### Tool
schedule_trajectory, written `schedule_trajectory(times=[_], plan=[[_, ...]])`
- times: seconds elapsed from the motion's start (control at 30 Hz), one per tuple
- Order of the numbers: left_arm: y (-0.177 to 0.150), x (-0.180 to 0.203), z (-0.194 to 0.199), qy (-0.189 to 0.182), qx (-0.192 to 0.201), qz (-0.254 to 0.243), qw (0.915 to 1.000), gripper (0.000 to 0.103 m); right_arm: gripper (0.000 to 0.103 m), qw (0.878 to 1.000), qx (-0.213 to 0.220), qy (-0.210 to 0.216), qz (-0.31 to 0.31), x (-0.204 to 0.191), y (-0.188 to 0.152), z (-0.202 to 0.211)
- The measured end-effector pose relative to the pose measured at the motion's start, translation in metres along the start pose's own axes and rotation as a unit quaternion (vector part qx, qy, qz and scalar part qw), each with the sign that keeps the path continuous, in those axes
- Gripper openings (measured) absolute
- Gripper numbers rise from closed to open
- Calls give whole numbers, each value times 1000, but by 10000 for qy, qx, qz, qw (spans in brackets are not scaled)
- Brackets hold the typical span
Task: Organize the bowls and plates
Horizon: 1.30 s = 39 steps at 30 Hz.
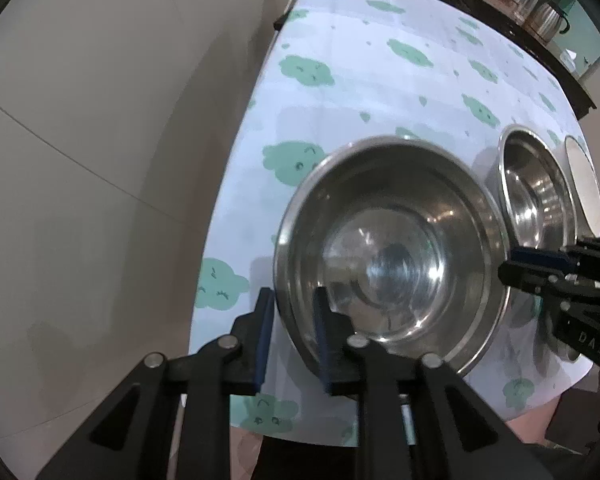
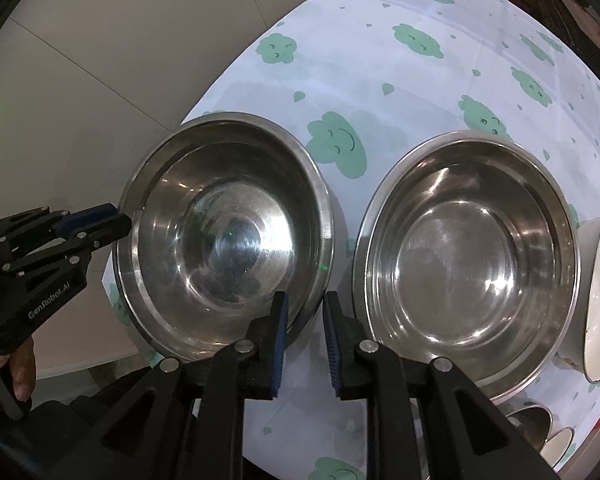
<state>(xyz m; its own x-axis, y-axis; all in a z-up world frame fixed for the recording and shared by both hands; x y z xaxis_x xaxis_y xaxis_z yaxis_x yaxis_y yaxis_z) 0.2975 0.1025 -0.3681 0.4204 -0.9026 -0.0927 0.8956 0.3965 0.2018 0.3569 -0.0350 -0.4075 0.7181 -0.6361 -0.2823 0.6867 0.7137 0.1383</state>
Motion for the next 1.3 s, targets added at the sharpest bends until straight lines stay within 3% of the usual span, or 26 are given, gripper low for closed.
schedule_trajectory(times=[0.27,0.33,0.4,0.83,0.9,1.3], plan=[[1,2,6,30,-30,-50,10000,23,20,9998,133,107,-52,-1,3,10],[2,2,9,44,-2,-64,10000,33,20,9998,157,108,-66,0,3,12],[2,0,14,84,82,-32,9999,50,20,9998,164,125,-73,-1,4,12],[17,3,28,144,359,-54,9992,51,20,9987,431,58,-255,7,3,25],[23,11,30,103,410,-174,9990,56,20,9982,475,3,-353,14,1,27],[52,71,32,-135,532,-1028,9932,63,21,9896,710,-316,-1214,68,-19,47]])
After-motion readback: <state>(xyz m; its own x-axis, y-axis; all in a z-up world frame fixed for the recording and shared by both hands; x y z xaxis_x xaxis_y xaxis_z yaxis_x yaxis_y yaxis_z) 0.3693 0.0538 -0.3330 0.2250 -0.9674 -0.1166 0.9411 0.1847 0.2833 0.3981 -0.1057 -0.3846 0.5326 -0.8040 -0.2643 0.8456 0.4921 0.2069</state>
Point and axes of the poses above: each gripper's, at about its wrist camera, not at the fingertips, and z roughly against the way its jaws point, x to its right, y to its top, the point moved 8 cm from there along -z, roughly the way its jaws point, and after that the axes turned 5 degrees about y, right-handed, at the moved point
